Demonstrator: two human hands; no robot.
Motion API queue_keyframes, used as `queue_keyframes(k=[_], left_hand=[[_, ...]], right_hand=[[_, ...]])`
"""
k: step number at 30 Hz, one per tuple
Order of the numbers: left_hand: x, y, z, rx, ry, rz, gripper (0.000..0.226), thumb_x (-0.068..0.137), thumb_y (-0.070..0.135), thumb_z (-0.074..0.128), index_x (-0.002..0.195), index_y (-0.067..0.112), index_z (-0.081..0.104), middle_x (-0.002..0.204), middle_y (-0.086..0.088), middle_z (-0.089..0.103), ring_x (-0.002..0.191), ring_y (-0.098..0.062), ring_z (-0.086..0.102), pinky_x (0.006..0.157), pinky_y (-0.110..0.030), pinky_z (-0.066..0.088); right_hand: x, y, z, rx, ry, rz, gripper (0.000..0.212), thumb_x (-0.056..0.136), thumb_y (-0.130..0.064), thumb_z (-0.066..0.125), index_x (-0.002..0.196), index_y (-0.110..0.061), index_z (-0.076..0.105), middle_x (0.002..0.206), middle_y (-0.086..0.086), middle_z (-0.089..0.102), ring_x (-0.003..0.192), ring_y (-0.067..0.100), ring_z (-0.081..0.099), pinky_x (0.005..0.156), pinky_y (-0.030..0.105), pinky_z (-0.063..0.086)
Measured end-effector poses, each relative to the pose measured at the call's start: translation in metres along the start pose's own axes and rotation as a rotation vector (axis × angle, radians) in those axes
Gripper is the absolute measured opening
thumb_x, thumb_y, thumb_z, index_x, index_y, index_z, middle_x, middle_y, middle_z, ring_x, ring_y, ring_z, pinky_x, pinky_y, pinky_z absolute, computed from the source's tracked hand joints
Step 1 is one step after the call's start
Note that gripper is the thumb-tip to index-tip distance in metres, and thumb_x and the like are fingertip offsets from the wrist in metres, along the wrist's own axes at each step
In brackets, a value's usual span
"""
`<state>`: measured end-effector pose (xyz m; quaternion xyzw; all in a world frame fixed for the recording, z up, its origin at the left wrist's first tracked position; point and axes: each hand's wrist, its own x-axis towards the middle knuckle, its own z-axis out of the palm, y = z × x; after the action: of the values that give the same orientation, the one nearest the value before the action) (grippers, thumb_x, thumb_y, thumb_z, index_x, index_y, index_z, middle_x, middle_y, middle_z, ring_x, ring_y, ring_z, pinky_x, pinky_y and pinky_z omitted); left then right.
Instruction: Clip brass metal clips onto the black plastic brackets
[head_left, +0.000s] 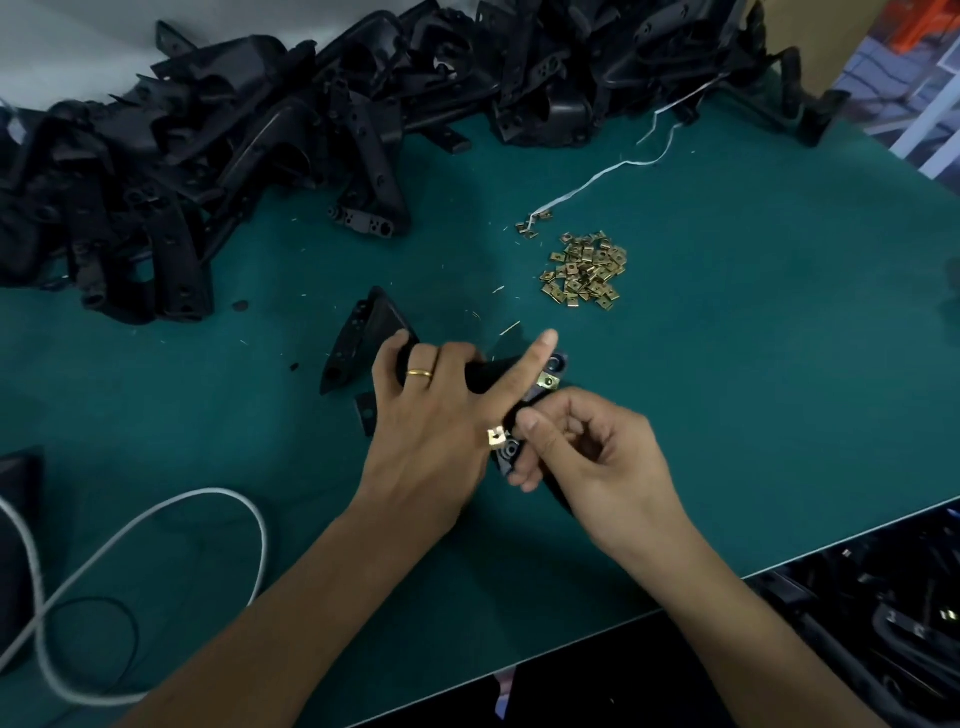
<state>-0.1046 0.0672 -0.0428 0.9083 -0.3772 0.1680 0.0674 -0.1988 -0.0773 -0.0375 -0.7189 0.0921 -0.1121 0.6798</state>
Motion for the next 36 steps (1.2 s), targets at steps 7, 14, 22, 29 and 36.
queue_keyframes(k=[7,14,22,29,36], left_hand=[[0.0,-0.002,0.004,0.053,-0.006,-0.168,0.081,0.097,0.024,0.062,0.161,0.042,0.017,0.112,-0.008,0.056,0.104,-0.032,0.047,0.115,-0.061,0.025],[0.004,-0.011,0.002,0.025,-0.027,-0.3,0.075,0.09,0.026,0.049,0.161,0.034,0.026,0.113,-0.009,0.057,0.107,-0.032,0.05,0.117,-0.058,0.024],[0.005,-0.011,-0.001,-0.002,-0.034,-0.307,0.067,0.091,0.028,0.032,0.158,0.034,0.035,0.115,-0.01,0.058,0.107,-0.033,0.053,0.117,-0.058,0.025],[0.002,-0.011,0.001,-0.002,0.012,-0.252,0.062,0.097,0.024,0.05,0.157,0.033,0.038,0.114,-0.009,0.058,0.105,-0.032,0.053,0.115,-0.06,0.026],[-0.001,-0.003,-0.002,-0.01,0.075,-0.14,0.053,0.108,0.032,0.037,0.16,0.03,0.03,0.116,-0.008,0.056,0.106,-0.031,0.051,0.114,-0.059,0.026]], right_hand=[[-0.01,0.003,-0.007,0.006,0.436,-0.037,0.026,0.103,-0.02,0.065,0.078,-0.015,0.062,0.058,0.01,0.051,0.051,0.013,0.047,0.048,0.021,0.039],[-0.024,0.006,-0.001,-0.484,0.093,-0.209,0.009,0.089,-0.023,0.083,0.096,-0.026,0.079,0.088,-0.012,0.064,0.086,0.014,0.064,0.079,0.021,0.048],[-0.022,0.002,0.012,-0.773,-0.085,-0.212,0.017,0.087,-0.028,0.081,0.097,-0.035,0.07,0.095,-0.019,0.051,0.097,0.007,0.052,0.092,0.028,0.038],[-0.02,0.002,0.001,-0.2,0.109,-0.058,0.024,0.087,-0.004,0.081,0.093,-0.022,0.067,0.082,-0.005,0.065,0.077,0.011,0.059,0.076,0.017,0.044],[-0.003,0.0,0.005,0.475,0.304,0.133,0.012,0.087,-0.011,0.08,0.098,-0.006,0.078,0.094,0.024,0.077,0.088,0.032,0.078,0.075,0.029,0.062]])
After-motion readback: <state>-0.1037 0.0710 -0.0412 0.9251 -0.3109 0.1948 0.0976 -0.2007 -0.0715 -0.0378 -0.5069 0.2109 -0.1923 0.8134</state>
